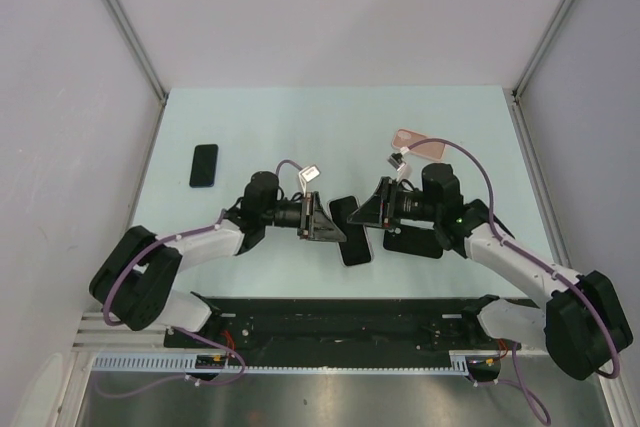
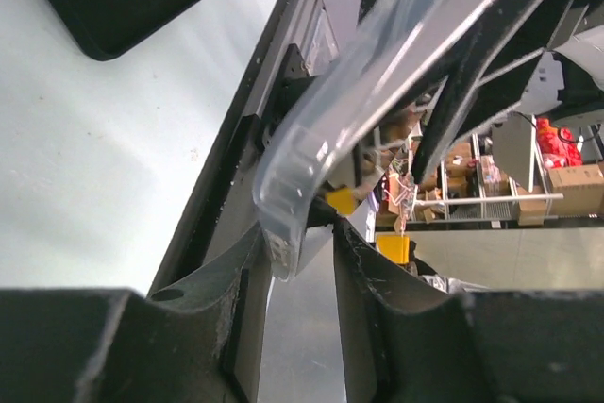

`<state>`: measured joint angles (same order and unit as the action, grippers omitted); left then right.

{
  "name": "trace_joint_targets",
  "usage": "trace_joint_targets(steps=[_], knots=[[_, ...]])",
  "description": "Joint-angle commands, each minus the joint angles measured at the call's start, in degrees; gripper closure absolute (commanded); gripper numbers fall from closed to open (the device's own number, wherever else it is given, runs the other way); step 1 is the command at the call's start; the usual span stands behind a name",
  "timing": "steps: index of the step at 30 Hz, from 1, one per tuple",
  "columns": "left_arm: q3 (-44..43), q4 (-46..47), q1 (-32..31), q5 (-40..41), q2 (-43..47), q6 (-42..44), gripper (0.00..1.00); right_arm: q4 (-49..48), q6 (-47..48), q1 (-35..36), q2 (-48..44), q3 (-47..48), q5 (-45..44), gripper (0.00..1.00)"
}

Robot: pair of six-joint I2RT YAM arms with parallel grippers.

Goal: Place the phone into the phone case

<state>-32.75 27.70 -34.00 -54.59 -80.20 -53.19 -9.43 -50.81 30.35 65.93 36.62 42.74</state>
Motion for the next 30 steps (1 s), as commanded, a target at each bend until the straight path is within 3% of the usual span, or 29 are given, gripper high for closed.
trace_joint_targets(steps=[1,8,13,15,18,21,25,30], knots=[[1.2,8.9,-0.3,-2.3,-1.2,-4.1,0.64,-1.1,-0.7,-1.1,-3.4,0.9,2.7,0.65],[2.2,16.4,-0.3,-3.7,-3.1,-8.3,0.65,-0.8,-0.5,-2.2,-4.4,0.6,4.8,0.69],[2.2,19.0,-0.3,-4.3,-4.3,-10.1,0.65,-1.3,-1.1,-2.5,-5.8,0.3,5.0,0.54],[2.2,19.5,-0.3,-4.4,-4.9,-10.3,0.66,-2.6,-2.6,-2.5,-6.1,-0.5,5.2,0.53],[2.4,19.6,-0.3,-4.2,-5.0,-10.1,0.66,-3.8,-3.4,-2.4,-6.3,-1.5,5.3,0.62],[2.8,20.4,-0.3,-3.9,-5.0,-10.4,0.66,-4.2,-3.4,-2.5,-6.0,-2.3,5.1,0.85],[2.9,21.3,-0.3,-4.1,-4.6,-11.0,0.65,-5.1,-4.0,-2.6,-5.8,-2.6,4.9,1.00],[3.1,22.5,-0.3,-4.1,-4.1,-12.0,0.59,-5.9,-4.8,-2.6,-6.2,-2.6,3.9,1.00]])
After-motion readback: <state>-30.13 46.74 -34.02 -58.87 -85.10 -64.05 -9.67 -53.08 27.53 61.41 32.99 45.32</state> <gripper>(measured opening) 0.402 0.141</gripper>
